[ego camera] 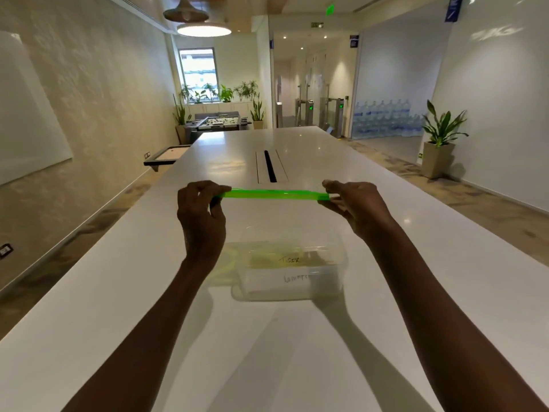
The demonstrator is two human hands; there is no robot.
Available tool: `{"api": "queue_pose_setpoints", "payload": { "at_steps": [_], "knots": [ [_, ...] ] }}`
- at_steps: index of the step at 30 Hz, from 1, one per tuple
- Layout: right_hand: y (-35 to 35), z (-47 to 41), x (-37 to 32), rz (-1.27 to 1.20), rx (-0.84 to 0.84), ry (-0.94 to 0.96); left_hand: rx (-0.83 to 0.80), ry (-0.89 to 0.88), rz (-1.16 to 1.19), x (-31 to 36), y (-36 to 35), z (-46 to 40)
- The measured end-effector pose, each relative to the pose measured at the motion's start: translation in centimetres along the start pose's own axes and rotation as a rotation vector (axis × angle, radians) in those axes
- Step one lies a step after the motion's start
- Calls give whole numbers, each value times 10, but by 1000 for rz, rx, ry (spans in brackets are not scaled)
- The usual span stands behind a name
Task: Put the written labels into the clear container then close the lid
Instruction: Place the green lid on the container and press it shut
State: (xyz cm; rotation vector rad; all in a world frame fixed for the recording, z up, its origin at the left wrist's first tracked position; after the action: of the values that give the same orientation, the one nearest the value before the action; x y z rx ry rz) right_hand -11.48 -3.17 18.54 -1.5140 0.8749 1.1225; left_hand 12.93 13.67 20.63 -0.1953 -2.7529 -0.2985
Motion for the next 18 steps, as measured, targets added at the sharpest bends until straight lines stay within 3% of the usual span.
{"api": "queue_pose_setpoints", "payload": {
  "at_steps": [5,8,11,13,18],
  "knots": [
    [23,-9,26,-56,63,-122,4,8,89,4,-14,25],
    [32,-14,40,-55,46,-154,-140,322,184,-15,-31,35],
    [41,-16,52,-24,47,-171,-386,638,226,-34,-49,53],
    [49,-15,60,51,53,-171,-513,701,220,-39,-54,64],
    [66,-14,75,309,84,-106,-580,764,264,-46,-50,83]
  ]
}}
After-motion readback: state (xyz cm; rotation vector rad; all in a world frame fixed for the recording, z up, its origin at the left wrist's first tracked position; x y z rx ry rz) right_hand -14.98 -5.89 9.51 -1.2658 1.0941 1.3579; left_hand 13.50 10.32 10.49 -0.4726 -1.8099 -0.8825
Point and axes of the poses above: each hand's wrist, its own z-axis away from the middle knuckle, its own y-axis out of the back of the hand, x = y × z, the point moved 7 cm from there along -z, towards the middle knuckle, and after that the axes turned 1 degree about y, right-handed, at the moved point
